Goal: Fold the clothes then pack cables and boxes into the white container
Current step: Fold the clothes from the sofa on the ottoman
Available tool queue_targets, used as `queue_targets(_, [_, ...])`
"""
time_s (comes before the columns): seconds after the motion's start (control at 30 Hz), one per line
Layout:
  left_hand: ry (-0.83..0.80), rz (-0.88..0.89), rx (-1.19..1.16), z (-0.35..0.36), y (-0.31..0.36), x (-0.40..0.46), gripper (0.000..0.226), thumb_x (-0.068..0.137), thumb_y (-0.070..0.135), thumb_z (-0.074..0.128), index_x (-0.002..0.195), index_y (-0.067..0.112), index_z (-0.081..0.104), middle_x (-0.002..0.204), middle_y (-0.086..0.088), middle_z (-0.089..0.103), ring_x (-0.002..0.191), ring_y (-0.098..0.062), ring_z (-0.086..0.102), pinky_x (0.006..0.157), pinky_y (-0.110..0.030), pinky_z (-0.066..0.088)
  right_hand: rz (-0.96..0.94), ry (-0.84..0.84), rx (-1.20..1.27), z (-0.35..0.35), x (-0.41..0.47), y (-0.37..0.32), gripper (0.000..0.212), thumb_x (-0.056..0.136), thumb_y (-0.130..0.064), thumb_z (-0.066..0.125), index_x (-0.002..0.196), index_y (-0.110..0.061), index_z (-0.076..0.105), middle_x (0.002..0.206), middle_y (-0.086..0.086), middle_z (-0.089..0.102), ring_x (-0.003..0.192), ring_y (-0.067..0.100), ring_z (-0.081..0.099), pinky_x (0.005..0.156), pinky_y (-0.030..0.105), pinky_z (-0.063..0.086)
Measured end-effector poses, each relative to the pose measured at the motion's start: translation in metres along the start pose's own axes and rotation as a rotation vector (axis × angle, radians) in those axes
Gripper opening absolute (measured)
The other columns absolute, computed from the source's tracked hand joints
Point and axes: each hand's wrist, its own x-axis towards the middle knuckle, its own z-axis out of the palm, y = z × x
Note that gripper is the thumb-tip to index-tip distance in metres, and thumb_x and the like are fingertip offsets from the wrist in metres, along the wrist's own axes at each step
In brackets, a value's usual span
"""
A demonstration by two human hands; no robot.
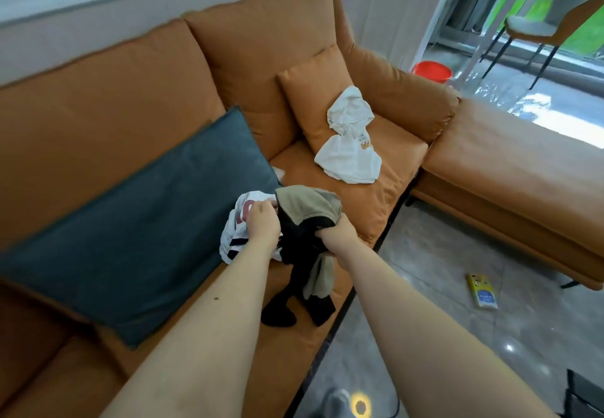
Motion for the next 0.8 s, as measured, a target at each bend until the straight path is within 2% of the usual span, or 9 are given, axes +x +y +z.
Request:
queue_targets(0.07, [0.040,-0.003,0.062,0.003,-0.004,0.016,0.034,0.095,0.020,0.033,0.104,0.001,0.060,0.088,-0.011,0.058,0.085,-0.025,0.058,0.079,-0.037,0.052,0.030,-0.012,0.010,0.001,0.024,-0.004,0.046,0.087,-0.003,0.054,0.132,-0.008,0.043,0.128,0.013,0.055,0.118,0.033,0.054,0.101,0.047,0.047])
queue_targets(0.13, [0.065,-0.031,0.123,0.011,-0.008,0.037,0.038,0.097,0.026,0.036,0.121,0.006,0.056,0.101,-0.015,0.063,0.094,-0.030,0.062,0.089,-0.039,0.053,0.066,-0.021,-0.001,0.005,0.056,-0.009,0.044,0.086,-0.002,0.056,0.128,-0.006,0.044,0.118,0.014,0.056,0.115,0.034,0.056,0.099,0.046,0.049])
queue_targets(0.23, [0.103,-0.078,0.200,0.023,-0.012,0.066,0.037,0.099,0.026,0.037,0.123,0.007,0.056,0.114,-0.015,0.063,0.104,-0.034,0.062,0.094,-0.046,0.052,0.084,-0.088,-0.092,0.013,0.099,-0.016,0.044,0.084,-0.005,0.059,0.126,-0.004,0.046,0.124,0.018,0.056,0.114,0.036,0.056,0.097,0.048,0.050])
queue_targets(0.33, [0.159,-0.154,0.240,0.037,-0.016,0.094,0.037,0.099,0.028,0.038,0.130,0.013,0.052,0.120,-0.013,0.062,0.110,-0.034,0.060,0.097,-0.040,0.048,0.112,-0.159,-0.164,0.018,0.144,-0.020,0.052,0.082,-0.008,0.062,0.130,-0.003,0.042,0.127,0.019,0.054,0.115,0.037,0.056,0.097,0.049,0.050])
queue_targets(0.4, [0.177,-0.184,0.326,0.044,-0.024,0.109,0.041,0.099,0.031,0.038,0.137,0.017,0.045,0.128,-0.010,0.057,0.116,-0.032,0.056,0.094,-0.033,0.043,0.125,-0.191,-0.198,0.020,0.168,-0.017,0.054,0.081,-0.009,0.061,0.131,-0.005,0.041,0.129,0.018,0.053,0.117,0.035,0.054,0.098,0.048,0.049])
queue_targets(0.53, [0.251,-0.251,0.403,0.056,-0.040,0.144,0.043,0.097,0.026,0.043,0.139,0.014,0.042,0.137,-0.015,0.049,0.123,-0.033,0.049,0.102,-0.040,0.042,0.152,-0.237,-0.271,0.023,0.209,-0.007,0.055,0.082,-0.008,0.060,0.132,-0.008,0.039,0.129,0.017,0.052,0.115,0.034,0.055,0.095,0.049,0.051])
queue_targets(0.63, [0.315,-0.336,0.398,0.064,-0.049,0.168,0.046,0.094,0.029,0.049,0.138,0.017,0.042,0.140,-0.013,0.041,0.126,-0.032,0.044,0.101,-0.042,0.040,0.158,-0.229,-0.332,0.023,0.233,0.002,0.055,0.081,-0.009,0.062,0.131,-0.006,0.038,0.128,0.017,0.052,0.114,0.035,0.056,0.093,0.049,0.052])
queue_targets(0.8, [0.335,-0.440,0.407,0.078,-0.075,0.202,0.075,0.085,0.032,0.062,0.147,0.032,0.019,0.153,-0.006,0.015,0.131,-0.038,0.035,0.106,-0.046,0.037,0.225,-0.214,-0.392,0.031,0.271,0.023,0.055,0.081,-0.013,0.065,0.130,-0.006,0.039,0.129,0.016,0.052,0.116,0.033,0.055,0.096,0.047,0.051])
